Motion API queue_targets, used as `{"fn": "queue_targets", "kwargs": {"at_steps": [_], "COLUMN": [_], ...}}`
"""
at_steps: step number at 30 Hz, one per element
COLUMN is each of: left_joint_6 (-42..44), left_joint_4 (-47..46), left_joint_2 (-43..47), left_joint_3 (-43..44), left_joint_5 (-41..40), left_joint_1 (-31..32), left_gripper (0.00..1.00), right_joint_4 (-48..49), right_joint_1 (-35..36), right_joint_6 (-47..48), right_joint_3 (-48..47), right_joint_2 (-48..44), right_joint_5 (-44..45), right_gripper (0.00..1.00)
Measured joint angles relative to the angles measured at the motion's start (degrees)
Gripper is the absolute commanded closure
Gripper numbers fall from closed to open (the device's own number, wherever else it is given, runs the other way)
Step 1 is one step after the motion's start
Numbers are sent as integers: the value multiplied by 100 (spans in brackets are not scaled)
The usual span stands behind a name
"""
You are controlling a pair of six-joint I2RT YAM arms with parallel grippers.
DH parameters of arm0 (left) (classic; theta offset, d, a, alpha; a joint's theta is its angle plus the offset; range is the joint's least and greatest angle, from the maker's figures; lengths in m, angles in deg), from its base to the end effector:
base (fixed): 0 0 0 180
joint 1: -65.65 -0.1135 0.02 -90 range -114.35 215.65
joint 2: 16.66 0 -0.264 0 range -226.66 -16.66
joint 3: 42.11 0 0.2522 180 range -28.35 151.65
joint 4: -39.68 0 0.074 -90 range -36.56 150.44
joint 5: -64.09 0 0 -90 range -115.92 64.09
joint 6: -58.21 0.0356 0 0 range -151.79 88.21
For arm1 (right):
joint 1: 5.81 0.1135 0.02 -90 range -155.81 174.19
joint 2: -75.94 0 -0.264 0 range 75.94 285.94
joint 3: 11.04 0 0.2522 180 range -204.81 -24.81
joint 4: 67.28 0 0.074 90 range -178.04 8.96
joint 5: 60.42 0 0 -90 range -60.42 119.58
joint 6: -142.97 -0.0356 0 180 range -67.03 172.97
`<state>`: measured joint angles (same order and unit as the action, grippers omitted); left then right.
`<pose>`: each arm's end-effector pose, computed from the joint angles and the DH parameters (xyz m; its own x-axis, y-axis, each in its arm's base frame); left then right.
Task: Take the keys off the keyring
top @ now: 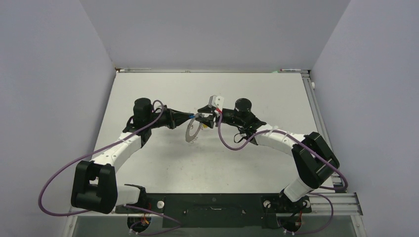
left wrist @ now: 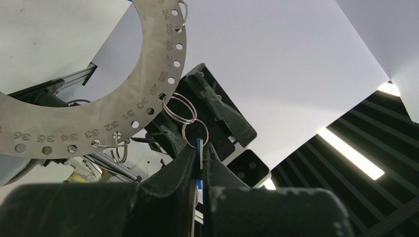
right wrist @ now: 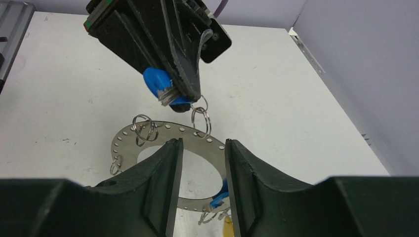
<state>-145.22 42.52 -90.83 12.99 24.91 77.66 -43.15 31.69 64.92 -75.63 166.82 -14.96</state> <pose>0.2641 -0.0844 0.2491 -0.6209 -0.4605 0.6343 -0.6669 -0.1150 -0.7363 0.2621 0.2326 0.2620 0.1757 -0.0512 -0.9831 -0.9747 0.1310 -0.1810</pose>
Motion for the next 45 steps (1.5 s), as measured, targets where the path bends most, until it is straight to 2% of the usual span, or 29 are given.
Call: {"fn": "queue_targets", "kwargs": {"at_steps": [8, 19, 25, 29, 36, 45], "left_joint_6": [11, 9, 9, 9, 15, 155], "left_joint_4": [4, 4, 4, 11, 24, 122], "left_joint_2": [-4, -42, -44, -44, -44, -44], "left_joint_3": [0, 0, 0, 0, 0, 0], "left_joint_5": [0, 2, 0, 4, 39, 42], "left_joint_1": [72, 144, 155, 155, 153, 42], "left_gripper": [100, 100, 100, 100, 100, 100], "right_joint_4": [-1137, -1958, -2258, -2328, -2240, -1384], "right_joint_1": [-68, -28, 17, 48, 46, -13], "right_joint_6": [863, 1471, 1744, 1788, 1552, 721], "right_joint_3": [-658, -1091, -1123, -1172, -1178, -905], "right_joint_2": [0, 216, 278, 278, 278, 221], "right_joint_5": [-546, -798, -848, -846, -717, -501], "right_gripper": [63, 67, 82, 95, 95, 95]}}
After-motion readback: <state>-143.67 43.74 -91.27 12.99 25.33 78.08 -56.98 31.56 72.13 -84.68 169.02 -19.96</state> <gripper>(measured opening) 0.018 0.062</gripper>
